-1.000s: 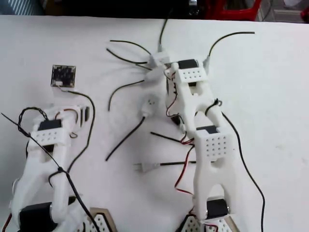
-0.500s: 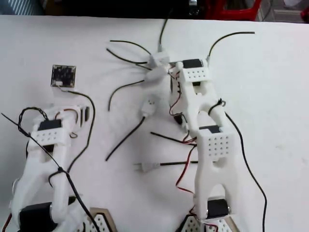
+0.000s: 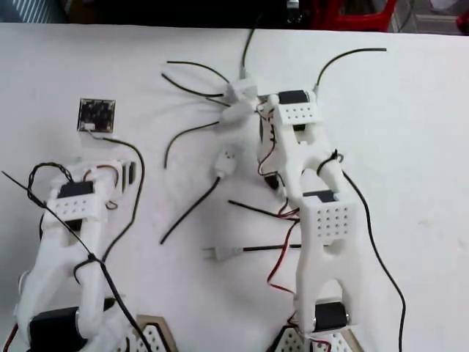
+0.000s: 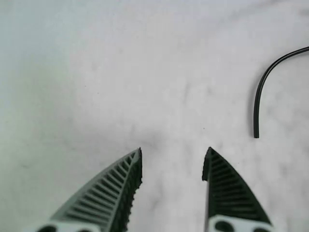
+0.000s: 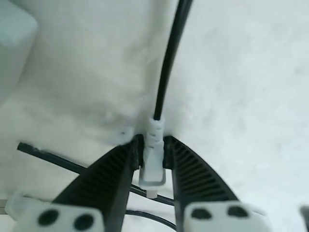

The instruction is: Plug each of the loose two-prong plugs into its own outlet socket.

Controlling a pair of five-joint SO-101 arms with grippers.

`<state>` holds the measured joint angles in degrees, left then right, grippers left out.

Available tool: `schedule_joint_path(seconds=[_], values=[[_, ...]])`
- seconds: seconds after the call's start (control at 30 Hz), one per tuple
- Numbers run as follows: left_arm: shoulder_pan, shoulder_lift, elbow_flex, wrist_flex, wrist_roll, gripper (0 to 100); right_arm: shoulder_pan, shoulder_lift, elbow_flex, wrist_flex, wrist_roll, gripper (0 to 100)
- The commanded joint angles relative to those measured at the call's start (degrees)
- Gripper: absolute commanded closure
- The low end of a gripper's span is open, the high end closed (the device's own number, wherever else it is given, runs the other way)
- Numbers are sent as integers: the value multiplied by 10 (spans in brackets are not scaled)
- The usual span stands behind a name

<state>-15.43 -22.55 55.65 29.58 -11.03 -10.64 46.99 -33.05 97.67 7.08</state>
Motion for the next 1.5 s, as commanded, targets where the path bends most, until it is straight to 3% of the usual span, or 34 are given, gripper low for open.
schedule_joint_path(seconds=[0.0,0.4,0.53,1.47], values=[[8,-23,-2,-13,0,789,7,-47,8,8,-2,940],[8,-23,-2,-13,0,789,4,-74,73,7,-2,936],[8,-23,-2,-13,0,789,4,-74,76,7,-2,878],[8,-23,-2,-13,0,789,12,-116,131,7,-2,918]])
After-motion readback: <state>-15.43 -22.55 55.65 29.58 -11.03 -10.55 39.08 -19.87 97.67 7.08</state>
